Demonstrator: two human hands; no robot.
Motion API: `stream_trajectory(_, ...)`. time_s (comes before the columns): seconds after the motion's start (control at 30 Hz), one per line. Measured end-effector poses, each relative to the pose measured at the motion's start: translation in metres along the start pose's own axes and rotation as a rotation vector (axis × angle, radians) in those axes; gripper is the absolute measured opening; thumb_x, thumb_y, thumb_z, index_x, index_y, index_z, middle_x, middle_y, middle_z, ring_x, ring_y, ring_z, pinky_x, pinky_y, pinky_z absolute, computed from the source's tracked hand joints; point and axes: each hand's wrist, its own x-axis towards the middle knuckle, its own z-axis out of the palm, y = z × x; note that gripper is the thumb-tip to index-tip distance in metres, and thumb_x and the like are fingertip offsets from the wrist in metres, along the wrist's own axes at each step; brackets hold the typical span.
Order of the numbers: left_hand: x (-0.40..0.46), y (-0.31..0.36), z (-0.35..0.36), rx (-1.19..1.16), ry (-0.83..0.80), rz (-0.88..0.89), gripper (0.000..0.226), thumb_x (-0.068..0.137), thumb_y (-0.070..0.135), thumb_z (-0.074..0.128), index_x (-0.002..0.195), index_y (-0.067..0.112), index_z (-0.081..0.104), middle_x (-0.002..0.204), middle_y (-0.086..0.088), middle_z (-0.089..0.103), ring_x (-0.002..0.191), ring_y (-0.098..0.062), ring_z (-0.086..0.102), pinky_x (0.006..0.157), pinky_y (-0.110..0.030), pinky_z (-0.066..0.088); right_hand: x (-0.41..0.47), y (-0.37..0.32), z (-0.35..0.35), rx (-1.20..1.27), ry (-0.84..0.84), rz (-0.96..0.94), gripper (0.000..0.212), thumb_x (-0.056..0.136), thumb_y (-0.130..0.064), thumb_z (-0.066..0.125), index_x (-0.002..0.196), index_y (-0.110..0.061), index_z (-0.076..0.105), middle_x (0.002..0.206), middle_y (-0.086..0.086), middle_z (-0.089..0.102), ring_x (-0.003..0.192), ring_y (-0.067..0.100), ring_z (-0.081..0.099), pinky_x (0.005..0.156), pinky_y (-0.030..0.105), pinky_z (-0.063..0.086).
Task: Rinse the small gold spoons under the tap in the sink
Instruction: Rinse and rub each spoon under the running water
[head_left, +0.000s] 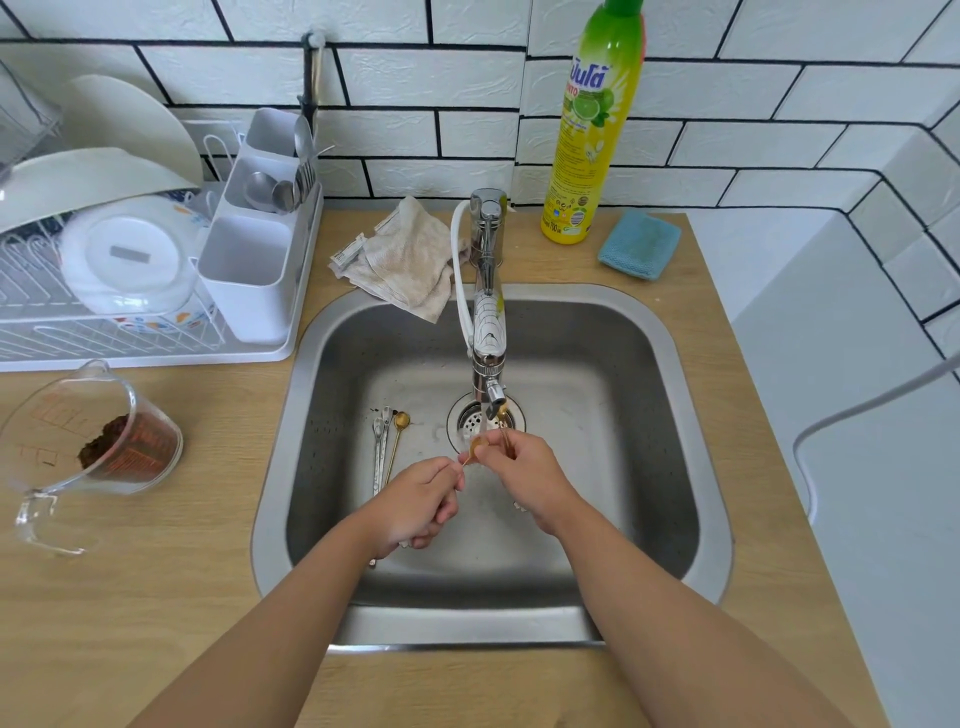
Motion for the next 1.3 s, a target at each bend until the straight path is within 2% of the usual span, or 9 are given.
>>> stream_trajectory(0.13, -0.0013, 0.0004, 0.0006, -0.017, -0.037, -0.008, 0.024, 0.105, 0.026, 0.036, 0.088, 0.017, 0.05, 0.057, -0.001, 0.046, 0.036, -0.012, 0.024, 0.037, -0.015, 0.022, -0.0027, -0.0026, -0.0007, -0.007, 0.042, -0.02, 0.018, 0.097, -0.034, 0.069, 0.086, -0.021, 0.075, 0.085, -0.005, 0.082, 0.088, 0.001, 0.075, 0.078, 0.015, 0.046)
stream_trajectory(0.2, -0.0009, 0.0005, -0.0001, -0.019, -0.031, -0.016, 0.024, 0.106, 0.025, 0.035, 0.089, 0.015, 0.05, 0.057, -0.002, 0.046, 0.036, -0.012, 0.024, 0.038, -0.015, 0.02, -0.0015, -0.0019, -0.0002, -0.029, 0.007, -0.009, 0.021, 0.102, -0.03, 0.063, 0.087, -0.022, 0.075, 0.089, -0.007, 0.082, 0.091, 0.0, 0.075, 0.08, 0.018, 0.046)
stream_trajectory(0.33, 0.0004, 0.0, -0.0032, -0.05, -0.021, -0.013, 0.025, 0.106, 0.023, 0.034, 0.089, 0.015, 0.051, 0.056, -0.003, 0.045, 0.036, -0.011, 0.022, 0.039, -0.014, 0.018, -0.0032, -0.0019, -0.0023, -0.013, -0.018, -0.026, 0.011, 0.097, -0.022, 0.067, 0.089, -0.024, 0.074, 0.093, -0.008, 0.082, 0.096, -0.003, 0.073, 0.081, 0.01, 0.045)
stream_trajectory(0.5, 0.0035, -0.0018, -0.003, -0.1, -0.035, -0.022, 0.026, 0.106, 0.024, 0.034, 0.089, 0.015, 0.052, 0.057, -0.003, 0.046, 0.035, -0.011, 0.022, 0.038, -0.014, 0.019, -0.0009, 0.0002, -0.0001, -0.028, -0.009, -0.024, 0.02, 0.102, -0.027, 0.061, 0.088, -0.023, 0.074, 0.091, -0.006, 0.082, 0.096, 0.002, 0.074, 0.086, 0.023, 0.046)
stream_trajectory(0.6, 0.0053, -0.0036, -0.0043, -0.117, -0.046, -0.032, 0.025, 0.105, 0.022, 0.034, 0.089, 0.013, 0.052, 0.057, -0.005, 0.047, 0.033, -0.011, 0.022, 0.036, -0.013, 0.021, -0.0004, 0.0005, -0.0003, -0.014, -0.039, -0.02, 0.018, 0.1, -0.018, 0.063, 0.086, -0.022, 0.073, 0.094, -0.006, 0.082, 0.099, -0.001, 0.074, 0.086, 0.016, 0.048)
stream_trajectory(0.73, 0.0064, -0.0055, -0.0032, -0.141, -0.072, -0.019, 0.024, 0.105, 0.022, 0.036, 0.09, 0.012, 0.052, 0.057, -0.007, 0.049, 0.03, -0.012, 0.026, 0.034, -0.013, 0.023, -0.0013, -0.0003, -0.0036, 0.018, -0.008, -0.03, 0.002, 0.09, -0.021, 0.078, 0.089, -0.019, 0.077, 0.074, -0.011, 0.074, 0.082, 0.005, 0.071, 0.083, 0.018, 0.051)
stream_trajectory(0.87, 0.0069, -0.0052, -0.0035, -0.129, -0.064, -0.017, 0.024, 0.105, 0.021, 0.035, 0.092, 0.01, 0.051, 0.057, -0.007, 0.051, 0.028, -0.012, 0.029, 0.033, -0.013, 0.024, 0.0011, -0.0011, -0.0004, -0.006, -0.011, 0.004, 0.018, 0.101, -0.019, 0.061, 0.088, -0.021, 0.074, 0.091, -0.004, 0.082, 0.095, 0.004, 0.076, 0.081, 0.018, 0.046)
stream_trajectory(1.0, 0.0067, -0.0055, -0.0035, -0.118, -0.075, -0.024, 0.025, 0.106, 0.023, 0.035, 0.092, 0.01, 0.051, 0.059, -0.007, 0.052, 0.028, -0.011, 0.028, 0.034, -0.013, 0.023, -0.0007, -0.0023, -0.0015, 0.002, 0.014, -0.01, 0.009, 0.097, -0.019, 0.069, 0.09, -0.015, 0.075, 0.091, -0.001, 0.082, 0.093, 0.004, 0.076, 0.08, 0.012, 0.047)
stream_trajectory(1.3, 0.0076, -0.006, -0.0039, -0.119, -0.073, -0.019, 0.024, 0.106, 0.024, 0.036, 0.092, 0.01, 0.051, 0.059, -0.008, 0.053, 0.028, -0.012, 0.029, 0.034, -0.013, 0.022, -0.0001, -0.0017, -0.0017, -0.03, 0.011, -0.029, 0.013, 0.096, -0.025, 0.066, 0.086, -0.026, 0.073, 0.086, -0.007, 0.082, 0.092, 0.002, 0.074, 0.086, 0.022, 0.046)
